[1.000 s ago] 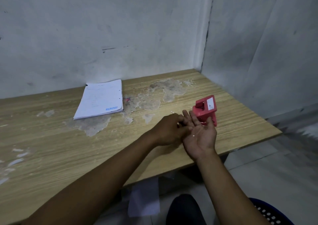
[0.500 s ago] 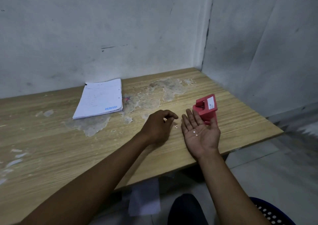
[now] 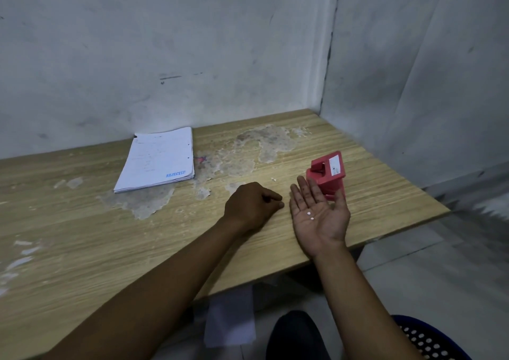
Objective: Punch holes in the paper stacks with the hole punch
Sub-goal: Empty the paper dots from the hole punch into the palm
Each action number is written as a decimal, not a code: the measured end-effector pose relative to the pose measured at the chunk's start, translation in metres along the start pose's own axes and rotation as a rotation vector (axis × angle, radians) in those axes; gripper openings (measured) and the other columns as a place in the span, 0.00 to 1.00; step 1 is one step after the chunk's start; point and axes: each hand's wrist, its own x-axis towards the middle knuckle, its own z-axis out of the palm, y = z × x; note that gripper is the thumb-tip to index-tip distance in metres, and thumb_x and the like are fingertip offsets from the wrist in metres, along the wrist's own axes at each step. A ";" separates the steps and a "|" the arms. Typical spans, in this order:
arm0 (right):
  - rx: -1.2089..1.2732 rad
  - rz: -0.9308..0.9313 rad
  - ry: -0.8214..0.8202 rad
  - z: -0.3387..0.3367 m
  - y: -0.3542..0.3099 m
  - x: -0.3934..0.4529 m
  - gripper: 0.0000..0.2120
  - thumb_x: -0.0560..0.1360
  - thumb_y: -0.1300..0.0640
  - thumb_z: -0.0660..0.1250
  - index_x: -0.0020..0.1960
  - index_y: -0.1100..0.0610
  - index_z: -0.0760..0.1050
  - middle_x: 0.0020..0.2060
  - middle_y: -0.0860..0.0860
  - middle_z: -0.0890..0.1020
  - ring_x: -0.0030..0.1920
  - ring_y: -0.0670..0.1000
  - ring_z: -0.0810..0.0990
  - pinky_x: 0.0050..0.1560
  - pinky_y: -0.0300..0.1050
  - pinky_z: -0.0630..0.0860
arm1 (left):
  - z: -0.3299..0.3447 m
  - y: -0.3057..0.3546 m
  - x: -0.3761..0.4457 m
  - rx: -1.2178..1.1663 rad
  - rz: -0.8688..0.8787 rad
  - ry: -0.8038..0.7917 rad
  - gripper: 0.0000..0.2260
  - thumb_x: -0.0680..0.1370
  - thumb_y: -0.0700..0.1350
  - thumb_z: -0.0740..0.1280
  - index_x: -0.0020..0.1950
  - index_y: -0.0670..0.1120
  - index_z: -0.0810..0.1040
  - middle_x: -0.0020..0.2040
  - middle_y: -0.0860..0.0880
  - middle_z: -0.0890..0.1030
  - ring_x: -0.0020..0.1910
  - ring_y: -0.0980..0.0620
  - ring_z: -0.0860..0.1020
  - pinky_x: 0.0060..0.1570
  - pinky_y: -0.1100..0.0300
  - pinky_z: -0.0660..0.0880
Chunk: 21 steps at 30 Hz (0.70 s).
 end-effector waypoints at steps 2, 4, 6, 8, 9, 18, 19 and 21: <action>-0.001 -0.001 -0.005 0.000 0.000 0.000 0.31 0.81 0.38 0.56 0.70 0.62 0.75 0.62 0.60 0.83 0.68 0.59 0.76 0.76 0.55 0.63 | 0.001 0.001 0.000 -0.016 -0.006 0.016 0.08 0.74 0.58 0.72 0.50 0.60 0.86 0.49 0.61 0.85 0.49 0.62 0.80 0.48 0.61 0.78; -0.004 -0.002 -0.008 0.000 0.001 0.001 0.31 0.81 0.38 0.55 0.70 0.62 0.75 0.62 0.59 0.83 0.68 0.59 0.76 0.76 0.55 0.63 | 0.002 0.002 0.000 -0.021 -0.007 0.025 0.06 0.74 0.57 0.72 0.49 0.59 0.86 0.47 0.60 0.85 0.48 0.61 0.80 0.48 0.59 0.78; -0.009 0.001 -0.015 -0.001 0.001 0.001 0.31 0.81 0.38 0.55 0.70 0.62 0.75 0.63 0.59 0.82 0.69 0.59 0.75 0.77 0.55 0.62 | 0.004 0.003 -0.001 0.003 0.009 0.019 0.07 0.75 0.57 0.71 0.49 0.58 0.86 0.46 0.59 0.83 0.48 0.59 0.79 0.49 0.57 0.78; -0.014 0.005 -0.022 -0.001 0.001 0.001 0.31 0.81 0.37 0.55 0.69 0.61 0.75 0.63 0.59 0.82 0.69 0.59 0.75 0.76 0.55 0.62 | 0.005 0.001 -0.001 0.028 0.024 0.018 0.07 0.76 0.57 0.70 0.49 0.56 0.85 0.46 0.58 0.82 0.48 0.57 0.79 0.49 0.56 0.78; -0.015 0.006 -0.025 -0.001 0.001 0.001 0.31 0.81 0.37 0.55 0.70 0.61 0.75 0.63 0.59 0.82 0.69 0.59 0.75 0.76 0.55 0.63 | 0.006 0.001 -0.001 0.031 0.030 0.019 0.08 0.76 0.56 0.69 0.49 0.55 0.85 0.46 0.57 0.82 0.48 0.57 0.79 0.49 0.55 0.78; -0.037 0.021 -0.009 0.001 -0.001 -0.001 0.32 0.81 0.37 0.54 0.70 0.60 0.75 0.64 0.58 0.82 0.70 0.59 0.74 0.76 0.54 0.62 | -0.005 -0.003 -0.005 -0.181 0.008 0.032 0.07 0.80 0.50 0.67 0.50 0.48 0.83 0.45 0.57 0.82 0.44 0.61 0.78 0.42 0.72 0.70; -0.038 0.032 -0.009 0.002 -0.001 -0.002 0.32 0.81 0.37 0.53 0.71 0.60 0.74 0.65 0.58 0.81 0.70 0.59 0.74 0.75 0.54 0.62 | -0.008 -0.001 -0.006 -0.233 0.011 0.033 0.07 0.80 0.50 0.68 0.49 0.49 0.83 0.45 0.57 0.82 0.42 0.62 0.78 0.40 0.74 0.68; -0.030 0.060 -0.008 0.006 0.000 -0.004 0.32 0.81 0.37 0.53 0.71 0.61 0.74 0.66 0.59 0.80 0.69 0.59 0.75 0.74 0.53 0.64 | -0.015 0.007 -0.008 -0.277 0.071 0.000 0.05 0.80 0.49 0.68 0.48 0.49 0.82 0.44 0.58 0.82 0.38 0.65 0.78 0.39 0.74 0.68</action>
